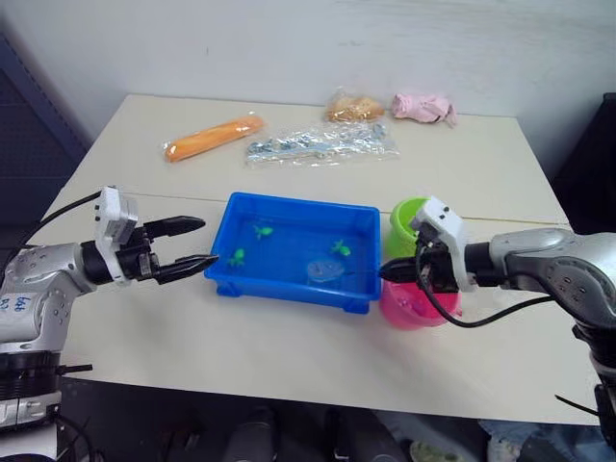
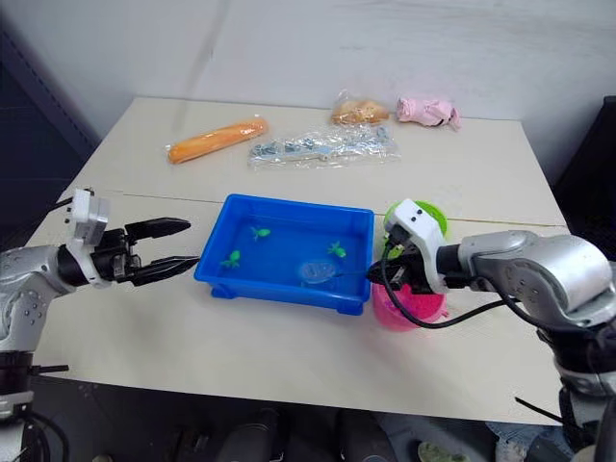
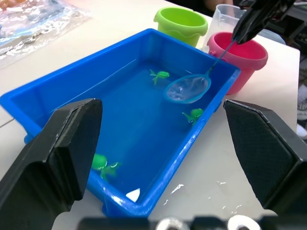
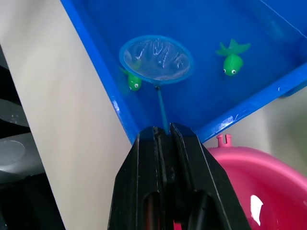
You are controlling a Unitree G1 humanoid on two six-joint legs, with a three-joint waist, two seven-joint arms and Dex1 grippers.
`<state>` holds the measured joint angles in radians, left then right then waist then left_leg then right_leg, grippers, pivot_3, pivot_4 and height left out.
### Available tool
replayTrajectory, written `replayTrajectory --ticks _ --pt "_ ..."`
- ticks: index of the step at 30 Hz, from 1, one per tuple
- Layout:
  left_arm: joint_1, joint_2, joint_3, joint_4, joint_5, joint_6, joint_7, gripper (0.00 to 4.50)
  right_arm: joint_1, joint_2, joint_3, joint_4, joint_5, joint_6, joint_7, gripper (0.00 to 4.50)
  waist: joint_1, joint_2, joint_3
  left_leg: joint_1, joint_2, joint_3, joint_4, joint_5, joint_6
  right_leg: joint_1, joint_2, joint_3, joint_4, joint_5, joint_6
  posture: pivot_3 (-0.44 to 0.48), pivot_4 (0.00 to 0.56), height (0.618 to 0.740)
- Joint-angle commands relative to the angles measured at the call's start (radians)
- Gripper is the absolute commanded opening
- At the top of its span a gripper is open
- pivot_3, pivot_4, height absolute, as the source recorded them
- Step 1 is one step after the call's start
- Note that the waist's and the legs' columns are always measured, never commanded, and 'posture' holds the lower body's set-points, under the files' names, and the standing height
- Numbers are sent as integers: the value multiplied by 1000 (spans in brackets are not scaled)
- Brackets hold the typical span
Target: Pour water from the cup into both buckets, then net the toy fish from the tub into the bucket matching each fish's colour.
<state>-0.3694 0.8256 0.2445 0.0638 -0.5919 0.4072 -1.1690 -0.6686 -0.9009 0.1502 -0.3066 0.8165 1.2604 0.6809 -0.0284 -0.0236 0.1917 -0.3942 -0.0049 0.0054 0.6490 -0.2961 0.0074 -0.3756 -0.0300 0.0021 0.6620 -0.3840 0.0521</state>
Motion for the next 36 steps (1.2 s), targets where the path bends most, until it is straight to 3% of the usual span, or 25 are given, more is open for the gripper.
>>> replayTrajectory --ticks 1,15,26,36 --pt "-25 1 -13 11 12 -19 -22 4356 -31 2 14 4 -44 18 2 0 0 0 0 -1 0 0 0 0 0 -1 0 0 0 0 0 0 150 740" --pt "-55 -9 -54 28 22 -23 -37 4356 -12 70 -9 22 -167 0 -71 0 0 0 0 -1 0 0 2 0 0 -1 0 0 2 0 0 0 150 740" --pt "-59 -22 -57 28 34 -22 -26 4356 92 136 -34 -63 -289 -123 -171 0 1 0 0 -1 0 0 2 0 0 -1 0 0 3 0 0 0 150 740" --pt "-44 -43 -47 17 35 -27 -7 4356 336 89 -85 -203 -398 -460 -103 0 1 0 0 -1 0 0 4 0 0 0 1 0 3 0 1 0 150 740"
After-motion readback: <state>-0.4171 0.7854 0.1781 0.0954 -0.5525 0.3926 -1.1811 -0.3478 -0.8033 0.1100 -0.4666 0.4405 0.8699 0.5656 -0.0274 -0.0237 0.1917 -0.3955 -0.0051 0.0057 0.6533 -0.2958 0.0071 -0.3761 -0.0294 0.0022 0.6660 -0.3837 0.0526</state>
